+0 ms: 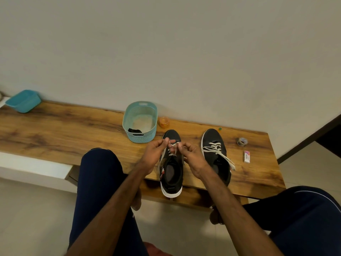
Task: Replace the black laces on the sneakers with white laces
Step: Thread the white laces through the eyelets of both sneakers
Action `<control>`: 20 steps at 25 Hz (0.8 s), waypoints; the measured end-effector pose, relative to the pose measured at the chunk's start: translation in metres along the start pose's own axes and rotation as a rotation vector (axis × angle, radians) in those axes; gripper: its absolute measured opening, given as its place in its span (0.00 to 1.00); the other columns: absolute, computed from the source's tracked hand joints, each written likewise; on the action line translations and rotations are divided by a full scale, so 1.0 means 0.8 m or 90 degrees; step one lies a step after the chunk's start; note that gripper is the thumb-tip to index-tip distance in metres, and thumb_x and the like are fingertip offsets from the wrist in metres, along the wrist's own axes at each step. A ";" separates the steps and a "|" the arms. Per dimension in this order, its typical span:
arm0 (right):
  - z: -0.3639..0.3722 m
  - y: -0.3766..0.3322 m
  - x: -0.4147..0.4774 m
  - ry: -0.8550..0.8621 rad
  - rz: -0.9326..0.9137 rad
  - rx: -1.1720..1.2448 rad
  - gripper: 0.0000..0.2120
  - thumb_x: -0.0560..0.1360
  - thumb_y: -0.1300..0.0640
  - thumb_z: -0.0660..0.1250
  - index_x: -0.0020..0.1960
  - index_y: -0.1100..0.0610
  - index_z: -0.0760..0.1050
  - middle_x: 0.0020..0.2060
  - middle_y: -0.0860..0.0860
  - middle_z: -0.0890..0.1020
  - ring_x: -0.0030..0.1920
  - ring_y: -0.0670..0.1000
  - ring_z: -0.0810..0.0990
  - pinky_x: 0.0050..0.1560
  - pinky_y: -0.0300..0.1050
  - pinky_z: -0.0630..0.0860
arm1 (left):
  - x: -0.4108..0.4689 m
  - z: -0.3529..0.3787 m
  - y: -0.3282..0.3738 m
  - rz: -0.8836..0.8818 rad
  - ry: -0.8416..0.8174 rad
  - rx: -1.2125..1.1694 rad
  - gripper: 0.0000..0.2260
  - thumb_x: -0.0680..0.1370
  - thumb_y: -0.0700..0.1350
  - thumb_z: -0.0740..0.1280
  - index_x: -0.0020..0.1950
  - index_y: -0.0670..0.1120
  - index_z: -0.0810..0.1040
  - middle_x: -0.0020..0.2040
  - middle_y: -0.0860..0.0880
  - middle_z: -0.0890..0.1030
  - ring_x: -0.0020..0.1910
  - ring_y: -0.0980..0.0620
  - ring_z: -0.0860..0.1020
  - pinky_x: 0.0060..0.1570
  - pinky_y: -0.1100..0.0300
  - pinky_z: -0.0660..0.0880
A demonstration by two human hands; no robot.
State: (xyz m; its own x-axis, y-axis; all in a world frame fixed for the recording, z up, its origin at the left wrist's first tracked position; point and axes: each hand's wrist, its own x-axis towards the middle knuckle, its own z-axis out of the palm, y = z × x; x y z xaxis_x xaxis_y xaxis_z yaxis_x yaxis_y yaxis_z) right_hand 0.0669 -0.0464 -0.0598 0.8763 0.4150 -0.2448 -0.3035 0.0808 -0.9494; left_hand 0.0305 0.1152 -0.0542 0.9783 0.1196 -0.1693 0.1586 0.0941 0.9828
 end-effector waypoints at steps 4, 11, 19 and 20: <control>0.028 0.004 0.009 0.073 -0.060 0.024 0.10 0.80 0.62 0.65 0.55 0.66 0.81 0.41 0.53 0.85 0.36 0.44 0.79 0.45 0.40 0.78 | 0.006 -0.002 -0.011 0.083 0.073 -0.012 0.07 0.81 0.43 0.65 0.47 0.42 0.82 0.44 0.46 0.85 0.46 0.52 0.82 0.49 0.62 0.78; 0.014 0.008 0.015 0.089 -0.031 -0.013 0.15 0.82 0.68 0.58 0.65 0.65 0.76 0.37 0.55 0.79 0.32 0.42 0.76 0.41 0.33 0.77 | 0.017 -0.008 -0.021 0.173 0.064 0.142 0.15 0.77 0.33 0.68 0.58 0.49 0.82 0.48 0.49 0.85 0.50 0.52 0.83 0.57 0.56 0.79; 0.007 0.010 0.029 0.138 -0.016 -0.068 0.04 0.77 0.67 0.68 0.52 0.64 0.76 0.34 0.56 0.84 0.30 0.48 0.81 0.38 0.41 0.79 | 0.015 -0.016 -0.019 0.257 0.098 0.539 0.11 0.74 0.52 0.74 0.54 0.52 0.82 0.45 0.57 0.85 0.45 0.63 0.82 0.45 0.58 0.80; 0.006 0.011 0.029 0.136 -0.018 -0.085 0.03 0.76 0.66 0.69 0.49 0.64 0.78 0.34 0.56 0.84 0.31 0.48 0.82 0.38 0.41 0.79 | 0.014 -0.015 -0.016 0.264 0.095 0.575 0.11 0.74 0.52 0.73 0.53 0.51 0.81 0.45 0.56 0.85 0.45 0.61 0.82 0.44 0.57 0.80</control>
State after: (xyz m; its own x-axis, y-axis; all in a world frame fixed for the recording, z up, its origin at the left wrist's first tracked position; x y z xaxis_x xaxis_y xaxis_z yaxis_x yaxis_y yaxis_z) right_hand 0.0826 -0.0316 -0.0731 0.9473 0.2116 -0.2406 -0.2384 -0.0362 -0.9705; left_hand 0.0379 0.1269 -0.0695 0.9623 0.1008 0.2527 -0.0892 -0.7606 0.6430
